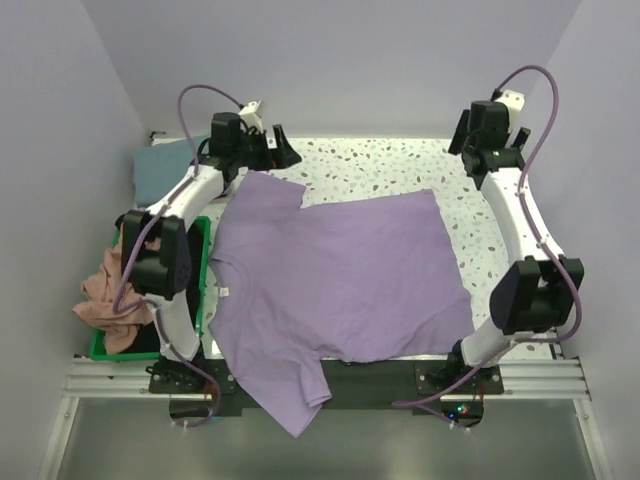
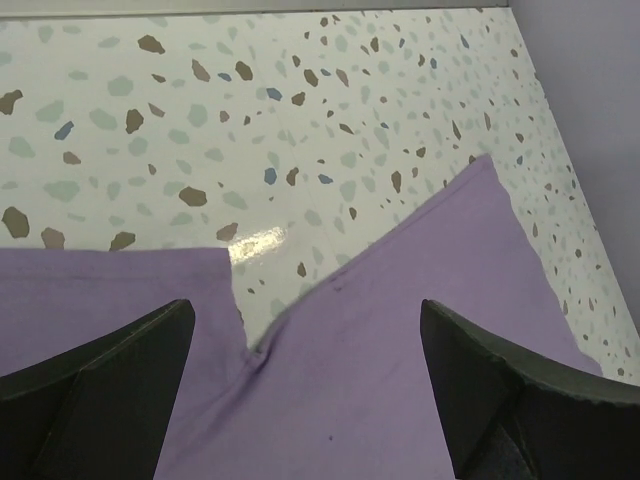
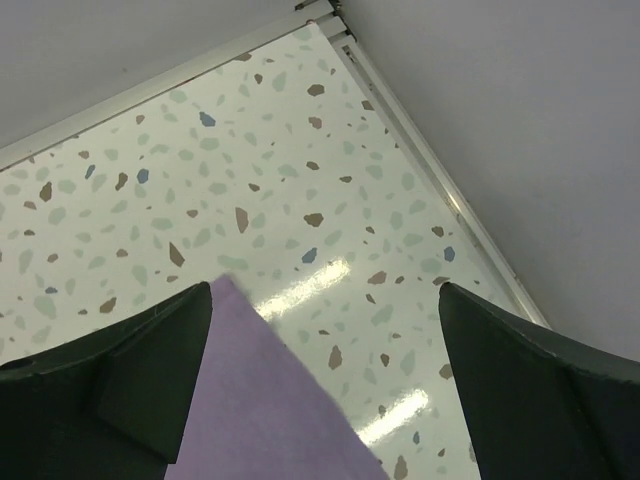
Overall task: Fold and stack the t-shirts
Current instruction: Flatten the tshirt out
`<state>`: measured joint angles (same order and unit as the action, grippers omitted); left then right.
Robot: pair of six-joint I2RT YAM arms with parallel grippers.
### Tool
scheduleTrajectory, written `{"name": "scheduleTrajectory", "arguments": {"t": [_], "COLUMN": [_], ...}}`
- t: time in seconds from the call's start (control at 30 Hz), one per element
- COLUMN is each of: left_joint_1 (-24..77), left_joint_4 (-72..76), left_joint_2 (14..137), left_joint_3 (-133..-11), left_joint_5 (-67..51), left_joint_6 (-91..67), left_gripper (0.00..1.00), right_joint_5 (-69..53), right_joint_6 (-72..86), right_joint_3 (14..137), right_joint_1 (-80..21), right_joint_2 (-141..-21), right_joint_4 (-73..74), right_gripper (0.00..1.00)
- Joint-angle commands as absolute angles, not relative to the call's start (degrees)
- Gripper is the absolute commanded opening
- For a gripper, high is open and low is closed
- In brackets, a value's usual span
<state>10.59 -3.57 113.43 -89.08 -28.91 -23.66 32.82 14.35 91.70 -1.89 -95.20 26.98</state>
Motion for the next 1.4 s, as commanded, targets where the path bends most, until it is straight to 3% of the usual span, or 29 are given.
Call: {"name": "scheduleTrajectory", "arguments": {"t": [0.0,0.3,0.57,0.8,1.37], "left_joint_1": [11.16,11.25,11.16,11.16,11.25], "left_joint_4": [-8.41,-18.62,-21.01,-16.97,-13.36], "left_joint_2": [99.26,83.07,78.84,79.36,98.25], "left_joint_3": [-85.89,-65.95,-51.17,-44.74,-50.27], "left_joint_5": [-21.99,-12.32,-8.97,-7.65,-5.63], "left_joint_6": [-20.65,-23.64,-27.24,-27.25,-25.05], "left_gripper": [1.0,1.0,1.0,1.0,1.0], "right_joint_5": [29.63,12.51,4.66,0.09,1.75], "right_joint_6": [14.76,17.14,18.81,20.83,20.04], "right_joint_3": [88.34,70.17,58.37,55.81,63.72], "right_joint_1": [-1.76,-2.2,-5.53,-6.24,-6.07], "right_joint_2": [-87.47,-71.74,-70.05,-77.42,-100.54], "right_joint_4": [25.75,27.69,27.16,25.4,25.05], "right_gripper": [0.99,0.99,0.99,0.99,0.97]}}
